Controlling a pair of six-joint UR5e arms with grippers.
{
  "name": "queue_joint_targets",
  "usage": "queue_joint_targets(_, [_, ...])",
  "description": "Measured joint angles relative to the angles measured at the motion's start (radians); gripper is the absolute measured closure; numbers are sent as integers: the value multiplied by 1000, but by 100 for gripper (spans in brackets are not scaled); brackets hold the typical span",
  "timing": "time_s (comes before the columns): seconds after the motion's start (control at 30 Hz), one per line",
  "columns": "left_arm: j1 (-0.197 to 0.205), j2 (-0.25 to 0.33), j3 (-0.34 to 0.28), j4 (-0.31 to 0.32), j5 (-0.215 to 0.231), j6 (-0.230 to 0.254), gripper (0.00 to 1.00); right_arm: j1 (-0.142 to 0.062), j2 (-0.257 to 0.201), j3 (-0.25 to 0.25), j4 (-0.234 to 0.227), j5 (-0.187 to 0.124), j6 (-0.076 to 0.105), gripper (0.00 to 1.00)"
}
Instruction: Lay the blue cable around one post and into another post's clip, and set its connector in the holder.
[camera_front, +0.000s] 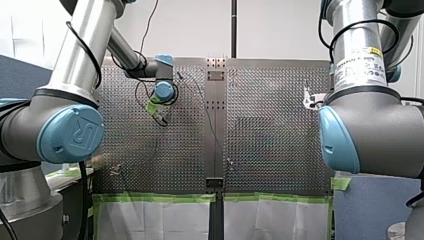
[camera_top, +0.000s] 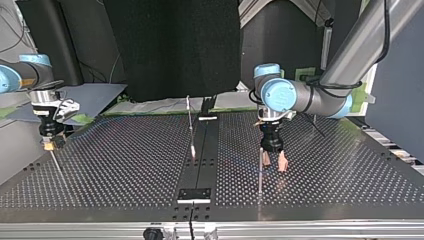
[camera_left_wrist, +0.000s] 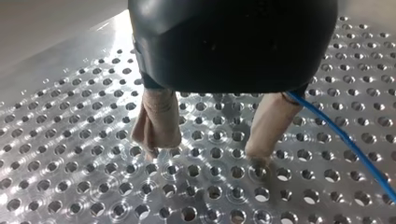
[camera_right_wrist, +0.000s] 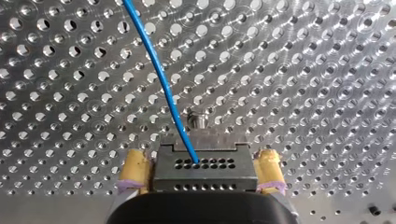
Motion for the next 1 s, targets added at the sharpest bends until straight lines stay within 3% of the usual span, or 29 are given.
queue_joint_targets(0.3, [2, 0, 0, 2, 11, 0, 0, 1, 1, 0, -21, -3, 14, 1])
queue_joint_targets(0.57, [5, 0, 0, -23, -3, -7, 0, 3, 0, 0, -22, -5, 16, 1])
queue_joint_targets(1.0, [5, 1, -1, -43, 49, -112, 0, 6, 0, 0, -17, -6, 12, 1])
